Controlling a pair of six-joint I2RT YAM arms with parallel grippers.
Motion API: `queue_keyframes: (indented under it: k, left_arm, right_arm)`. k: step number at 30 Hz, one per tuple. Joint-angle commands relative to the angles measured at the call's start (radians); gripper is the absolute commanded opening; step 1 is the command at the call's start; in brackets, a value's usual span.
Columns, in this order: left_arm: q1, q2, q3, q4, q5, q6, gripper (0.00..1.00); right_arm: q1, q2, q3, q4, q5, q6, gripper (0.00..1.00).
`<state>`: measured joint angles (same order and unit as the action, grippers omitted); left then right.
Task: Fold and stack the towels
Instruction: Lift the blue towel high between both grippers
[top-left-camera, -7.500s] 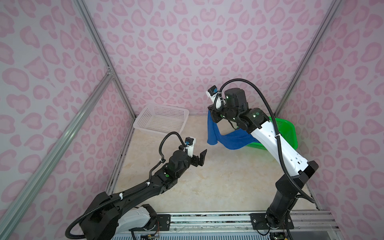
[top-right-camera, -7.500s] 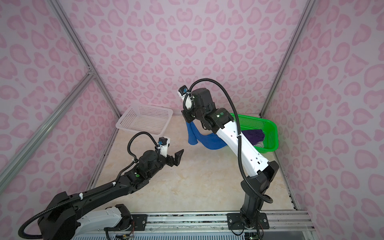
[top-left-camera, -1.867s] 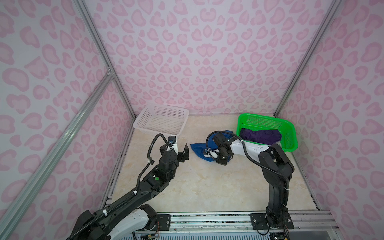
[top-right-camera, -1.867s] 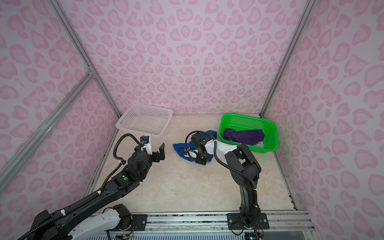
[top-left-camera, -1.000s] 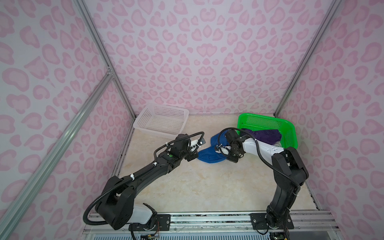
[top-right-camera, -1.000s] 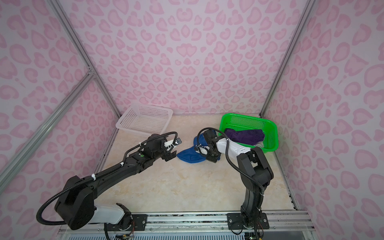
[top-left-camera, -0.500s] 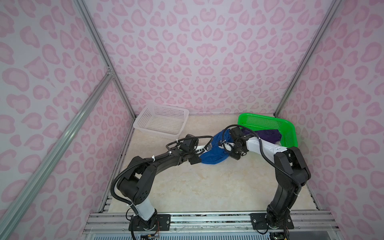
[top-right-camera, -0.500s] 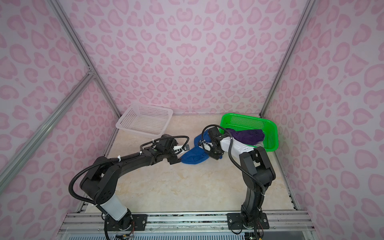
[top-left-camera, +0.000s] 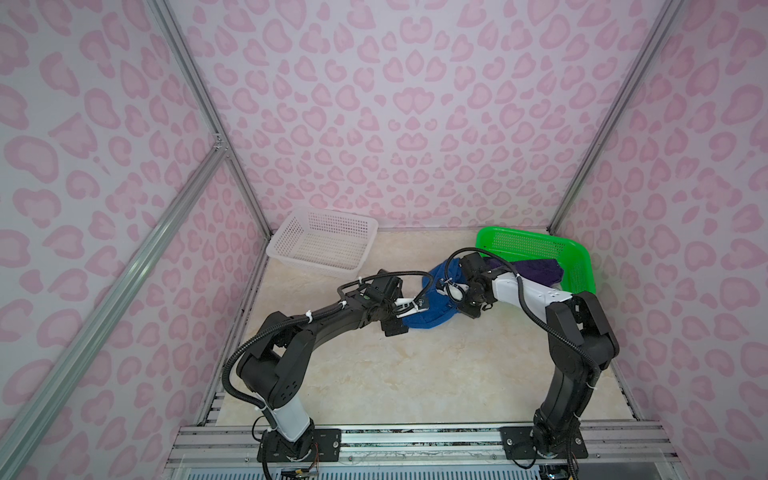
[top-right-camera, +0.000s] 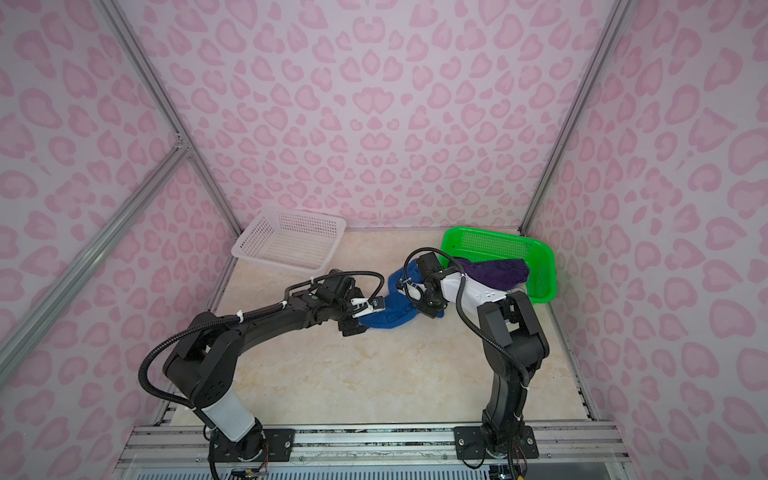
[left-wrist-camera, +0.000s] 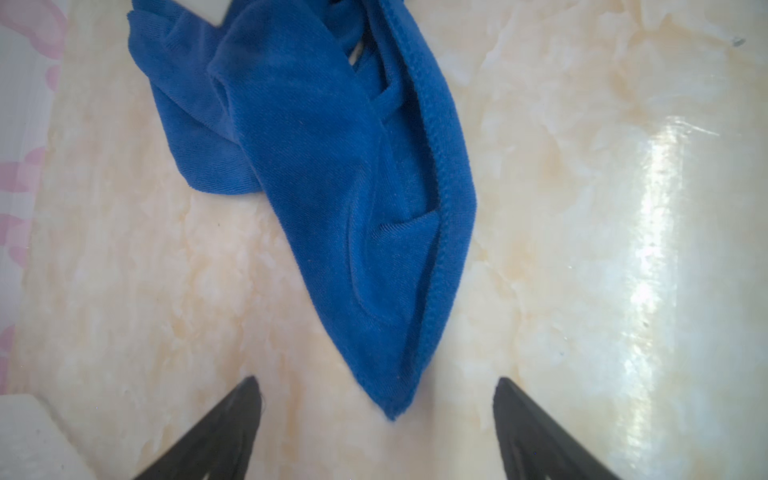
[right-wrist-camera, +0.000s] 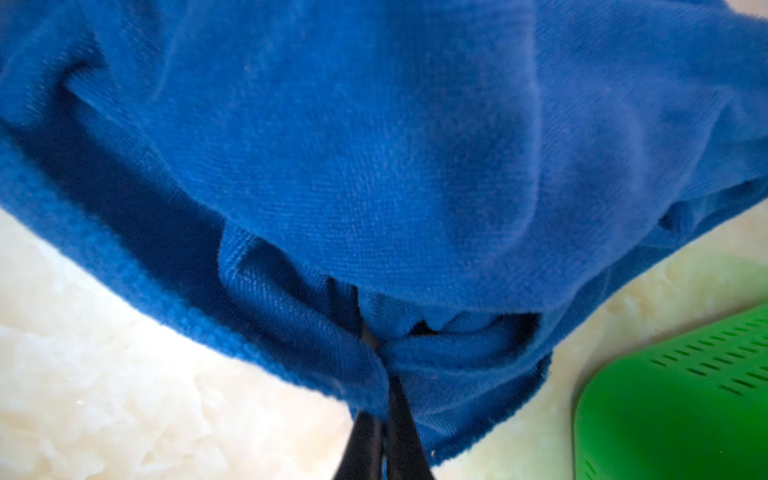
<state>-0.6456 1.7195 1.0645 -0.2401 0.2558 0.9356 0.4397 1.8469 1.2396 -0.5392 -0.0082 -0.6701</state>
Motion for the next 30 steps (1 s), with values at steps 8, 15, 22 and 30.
queue_keyframes:
  k: [8, 15, 22, 30]
  left_arm:
    - [-0.006, 0.122, 0.039, -0.076, -0.069, 0.019, 0.8]
    - [-0.006, 0.173, 0.067, -0.064, -0.076, 0.04, 0.68]
    - [-0.006, 0.21, 0.095, -0.112, -0.092, 0.065, 0.51]
    - [-0.01, 0.239, 0.128, -0.17, -0.116, 0.069, 0.12]
  right_arm:
    - [-0.01, 0.006, -0.008, 0.038, -0.022, 0.006, 0.0]
    - [-0.009, 0.011, -0.004, 0.041, -0.026, 0.01, 0.0]
    - [-0.01, 0.017, -0.002, 0.046, -0.018, 0.011, 0.0]
    - [-0.012, 0.018, -0.002, 0.047, -0.021, 0.011, 0.0]
